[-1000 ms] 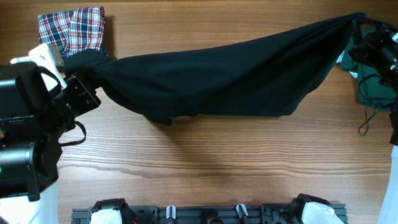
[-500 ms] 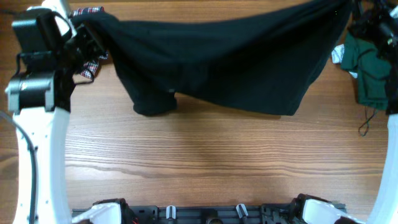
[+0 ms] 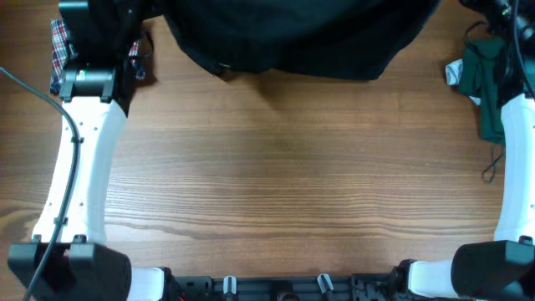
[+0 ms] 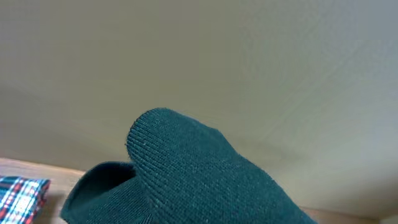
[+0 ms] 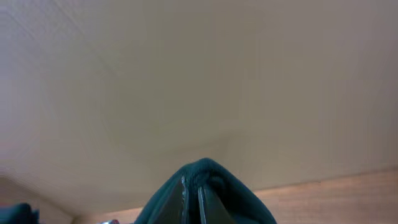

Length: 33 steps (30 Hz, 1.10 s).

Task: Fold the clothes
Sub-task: 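Hold the shirt taut with both grippers and lift it toward the top, then lower the shirt onto the table center and release both grippers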

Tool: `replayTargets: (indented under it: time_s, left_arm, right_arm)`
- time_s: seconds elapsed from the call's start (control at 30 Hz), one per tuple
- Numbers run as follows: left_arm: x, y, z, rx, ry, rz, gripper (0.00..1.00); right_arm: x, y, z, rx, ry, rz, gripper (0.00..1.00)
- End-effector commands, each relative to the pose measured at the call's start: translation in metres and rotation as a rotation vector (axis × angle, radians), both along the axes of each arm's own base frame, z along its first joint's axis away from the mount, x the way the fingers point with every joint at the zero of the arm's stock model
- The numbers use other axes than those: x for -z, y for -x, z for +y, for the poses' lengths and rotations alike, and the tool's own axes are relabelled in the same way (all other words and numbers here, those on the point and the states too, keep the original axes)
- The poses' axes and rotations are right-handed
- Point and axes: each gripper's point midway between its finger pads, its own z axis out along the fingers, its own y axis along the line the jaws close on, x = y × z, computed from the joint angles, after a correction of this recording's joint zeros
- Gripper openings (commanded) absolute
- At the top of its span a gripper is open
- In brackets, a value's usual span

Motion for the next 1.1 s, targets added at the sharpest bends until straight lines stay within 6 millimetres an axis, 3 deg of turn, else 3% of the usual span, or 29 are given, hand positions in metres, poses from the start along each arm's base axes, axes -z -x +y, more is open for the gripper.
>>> replayTargets:
  time_s: [0.0, 0.17, 0.33, 0.67, 0.8, 0.83, 0.87, 0.97, 1.07]
  left_arm:
    - [0.032, -0.018, 0.001, -0.009, -0.020, 0.069, 0.04]
    - [0.097, -0.016, 0.000, -0.007, -0.023, 0.285, 0.06]
    - [0.139, 0.018, -0.001, 0.009, -0.024, 0.512, 0.09]
    - [0.166, 0.111, -0.005, 0.036, -0.007, 0.861, 0.09]
    - [0.173, 0.123, -0.004, 0.035, -0.009, 0.919, 0.15]
    - [0.173, 0.124, -0.004, 0.036, -0.008, 0.919, 0.23]
    - [0.173, 0.124, -0.004, 0.035, -0.009, 0.919, 0.42]
    - [0.174, 0.124, -0.004, 0.035, -0.009, 0.920, 0.72]
    - [0.174, 0.125, -0.004, 0.035, -0.009, 0.927, 0.77]
  right_arm:
    - [-0.008, 0.003, 0.005, -0.029, 0.017, -0.014, 0.04]
    - [0.033, 0.010, 0.006, -0.036, 0.020, 0.150, 0.04]
    - [0.066, 0.022, 0.005, -0.021, -0.008, 0.301, 0.04]
    - [0.133, 0.066, 0.007, -0.025, 0.022, 0.623, 0.04]
    - [0.144, 0.071, -0.005, 0.038, 0.070, 0.673, 0.04]
    - [0.146, 0.072, -0.006, 0.041, 0.076, 0.679, 0.04]
    - [0.147, 0.073, -0.006, 0.043, 0.078, 0.685, 0.07]
    - [0.149, 0.074, -0.010, 0.066, 0.090, 0.696, 0.33]
    - [0.150, 0.074, -0.012, 0.072, 0.094, 0.699, 0.65]
